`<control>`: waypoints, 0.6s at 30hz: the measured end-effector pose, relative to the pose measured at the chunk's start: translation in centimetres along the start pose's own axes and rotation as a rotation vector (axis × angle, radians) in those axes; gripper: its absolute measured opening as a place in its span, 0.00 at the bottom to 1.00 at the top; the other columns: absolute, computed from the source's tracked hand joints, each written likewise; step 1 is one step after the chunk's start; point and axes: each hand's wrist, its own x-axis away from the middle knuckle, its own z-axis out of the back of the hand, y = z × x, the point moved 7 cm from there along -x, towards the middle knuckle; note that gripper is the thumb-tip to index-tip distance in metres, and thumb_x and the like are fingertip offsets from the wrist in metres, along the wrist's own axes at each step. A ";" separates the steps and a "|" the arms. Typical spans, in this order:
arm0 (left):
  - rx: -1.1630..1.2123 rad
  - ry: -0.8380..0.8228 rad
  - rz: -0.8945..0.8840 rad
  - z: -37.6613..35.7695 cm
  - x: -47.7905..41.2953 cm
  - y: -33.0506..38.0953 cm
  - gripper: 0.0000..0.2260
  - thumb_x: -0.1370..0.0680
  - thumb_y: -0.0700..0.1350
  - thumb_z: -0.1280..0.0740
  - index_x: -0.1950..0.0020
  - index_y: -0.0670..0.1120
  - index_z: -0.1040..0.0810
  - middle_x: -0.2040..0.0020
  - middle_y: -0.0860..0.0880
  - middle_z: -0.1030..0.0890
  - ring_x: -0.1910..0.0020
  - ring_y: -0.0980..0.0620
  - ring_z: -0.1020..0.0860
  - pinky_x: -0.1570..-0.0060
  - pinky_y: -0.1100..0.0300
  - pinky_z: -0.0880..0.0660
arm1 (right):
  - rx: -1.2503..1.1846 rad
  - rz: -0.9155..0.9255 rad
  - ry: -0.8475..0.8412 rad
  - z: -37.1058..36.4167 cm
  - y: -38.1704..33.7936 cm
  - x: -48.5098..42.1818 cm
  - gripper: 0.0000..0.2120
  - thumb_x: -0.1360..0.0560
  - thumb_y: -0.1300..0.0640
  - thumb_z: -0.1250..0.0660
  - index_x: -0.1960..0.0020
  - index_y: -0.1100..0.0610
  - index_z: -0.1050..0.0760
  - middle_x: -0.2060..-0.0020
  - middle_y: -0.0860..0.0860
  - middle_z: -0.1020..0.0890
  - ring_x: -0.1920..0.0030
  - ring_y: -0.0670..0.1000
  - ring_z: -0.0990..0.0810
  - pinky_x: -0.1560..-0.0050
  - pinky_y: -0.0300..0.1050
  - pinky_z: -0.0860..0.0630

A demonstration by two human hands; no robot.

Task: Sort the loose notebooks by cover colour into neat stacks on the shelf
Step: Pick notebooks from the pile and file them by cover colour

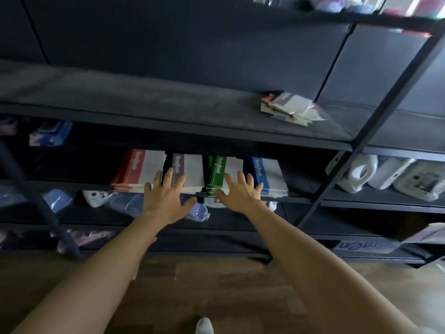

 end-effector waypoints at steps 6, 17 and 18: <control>0.079 0.089 -0.043 6.7 -1.1 2.6 0.33 0.23 0.66 0.48 0.22 0.54 0.53 0.22 0.47 0.56 0.24 0.42 0.57 0.29 0.43 0.48 | -0.054 -0.036 0.120 7.3 1.9 1.2 0.32 0.22 0.35 0.49 0.23 0.46 0.51 0.23 0.54 0.52 0.24 0.62 0.55 0.31 0.70 0.56; 0.010 0.184 -0.158 9.8 -9.6 10.2 0.33 0.23 0.66 0.49 0.23 0.53 0.51 0.22 0.46 0.51 0.24 0.43 0.52 0.30 0.45 0.45 | -0.128 -0.106 0.241 13.3 9.2 -5.3 0.30 0.23 0.36 0.49 0.25 0.47 0.46 0.24 0.55 0.48 0.24 0.61 0.54 0.31 0.70 0.54; -0.006 0.187 -0.177 9.9 -11.0 11.1 0.33 0.23 0.66 0.49 0.22 0.53 0.51 0.22 0.46 0.51 0.24 0.43 0.52 0.30 0.45 0.45 | -0.134 -0.112 0.246 13.6 10.2 -6.6 0.30 0.23 0.36 0.49 0.25 0.47 0.46 0.24 0.55 0.48 0.24 0.60 0.54 0.31 0.69 0.54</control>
